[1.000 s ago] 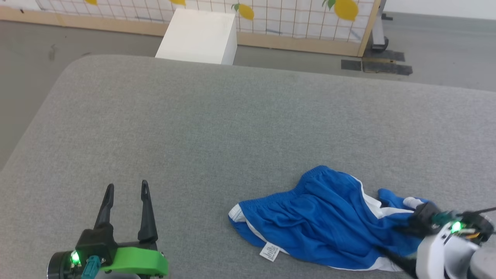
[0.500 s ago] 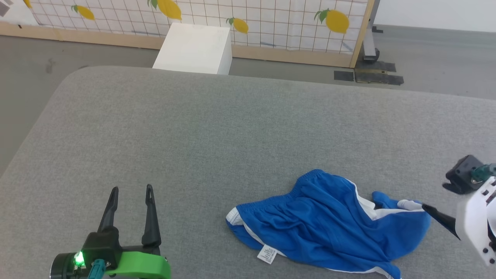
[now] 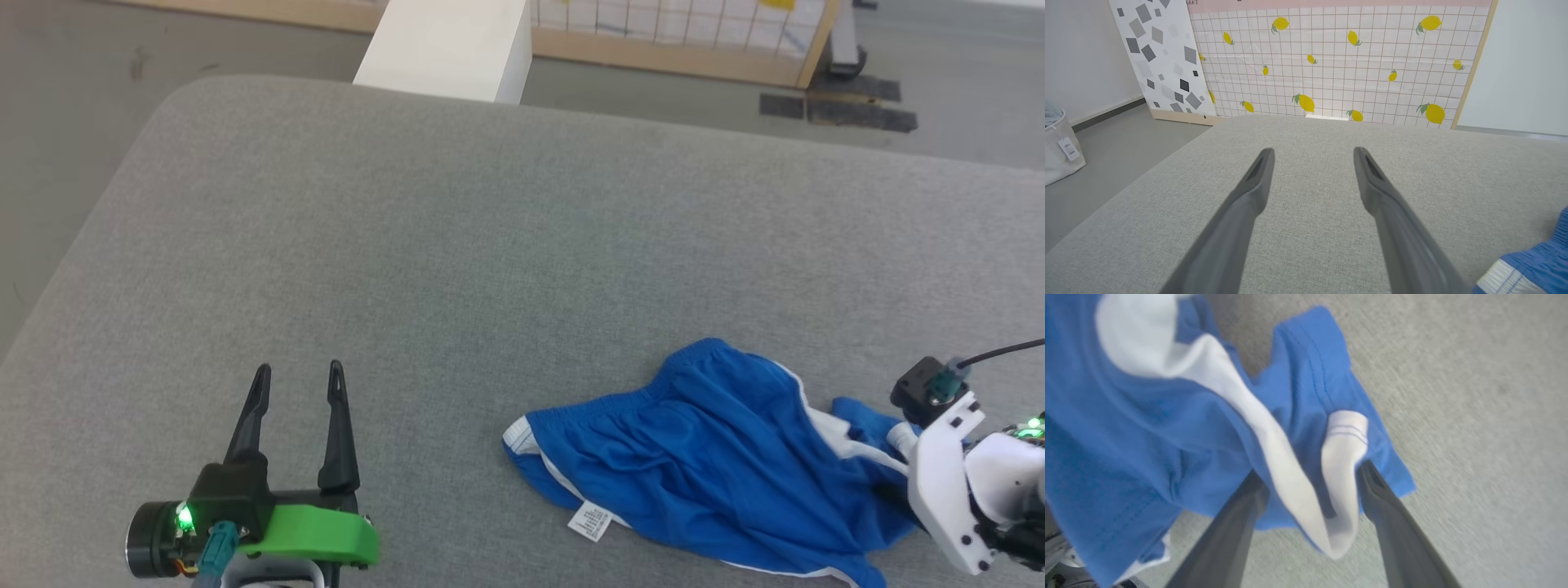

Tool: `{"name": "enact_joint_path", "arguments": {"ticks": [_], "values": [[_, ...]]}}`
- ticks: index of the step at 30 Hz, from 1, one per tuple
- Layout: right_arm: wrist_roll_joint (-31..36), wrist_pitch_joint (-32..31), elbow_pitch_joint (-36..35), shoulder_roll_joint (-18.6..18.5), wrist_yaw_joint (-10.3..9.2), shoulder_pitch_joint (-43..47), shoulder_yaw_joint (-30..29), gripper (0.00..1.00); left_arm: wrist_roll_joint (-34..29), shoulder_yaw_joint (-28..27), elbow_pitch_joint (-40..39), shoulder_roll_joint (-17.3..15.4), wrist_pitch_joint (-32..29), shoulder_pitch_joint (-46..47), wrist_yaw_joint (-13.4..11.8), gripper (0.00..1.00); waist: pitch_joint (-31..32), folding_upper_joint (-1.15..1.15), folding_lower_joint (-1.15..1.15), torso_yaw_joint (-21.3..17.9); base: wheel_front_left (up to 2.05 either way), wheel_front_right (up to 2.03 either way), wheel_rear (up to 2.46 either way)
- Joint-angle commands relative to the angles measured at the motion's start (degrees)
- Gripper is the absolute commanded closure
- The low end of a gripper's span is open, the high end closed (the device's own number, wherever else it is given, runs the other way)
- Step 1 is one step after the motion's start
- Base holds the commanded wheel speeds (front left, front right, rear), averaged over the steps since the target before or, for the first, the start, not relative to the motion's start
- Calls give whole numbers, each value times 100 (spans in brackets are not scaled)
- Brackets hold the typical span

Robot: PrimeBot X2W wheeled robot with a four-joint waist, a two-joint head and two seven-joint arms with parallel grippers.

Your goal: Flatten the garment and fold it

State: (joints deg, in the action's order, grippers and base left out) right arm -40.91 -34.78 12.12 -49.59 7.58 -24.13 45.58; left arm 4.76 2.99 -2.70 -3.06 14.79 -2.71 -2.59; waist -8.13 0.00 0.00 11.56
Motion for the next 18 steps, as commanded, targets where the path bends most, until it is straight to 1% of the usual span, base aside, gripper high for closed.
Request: {"name": "enact_joint_path", "arguments": {"ticks": [1, 5, 6, 7, 8, 11, 14, 18], "values": [[-22, 22, 191, 132, -9, -94, 97, 0, 25, 11, -8, 18, 21, 121, -30, 0, -224, 0, 0, 174, 0, 0, 0], [-130, 209, 617, 385, -9, -194, 459, 0, 54, 29, 27, 18, 21, 182, -51, 0, -265, 0, 0, 214, 0, 0, 0], [-191, 305, 661, 413, -9, -229, 521, 52, 57, 26, 34, 18, 21, 182, -57, 0, -253, 0, 0, 211, 0, 0, 0], [-216, 399, 656, 411, -9, -271, 580, 80, 58, 20, 39, 18, 21, 176, -63, 0, -236, 0, 0, 201, 0, 0, 0], [-240, 530, 631, 389, -9, -337, 632, 100, 56, 15, 43, 18, 21, 166, -75, 0, -208, 0, 0, 181, 0, 0, 0], [-172, 956, 463, 224, -9, -602, 658, 100, 33, -2, 58, 18, 21, 132, -76, 0, -119, 0, 0, 131, 0, 0, 0], [-230, 1309, 165, 104, -9, -937, 475, 100, 14, -50, 47, 18, 21, 107, -62, 0, -71, 0, 0, 73, 0, 0, 0], [-203, 1428, -24, 80, -9, -1522, 253, 100, 14, -54, -9, 18, 21, 145, -43, 0, -157, 0, 0, 70, 0, 0, 0]]}}
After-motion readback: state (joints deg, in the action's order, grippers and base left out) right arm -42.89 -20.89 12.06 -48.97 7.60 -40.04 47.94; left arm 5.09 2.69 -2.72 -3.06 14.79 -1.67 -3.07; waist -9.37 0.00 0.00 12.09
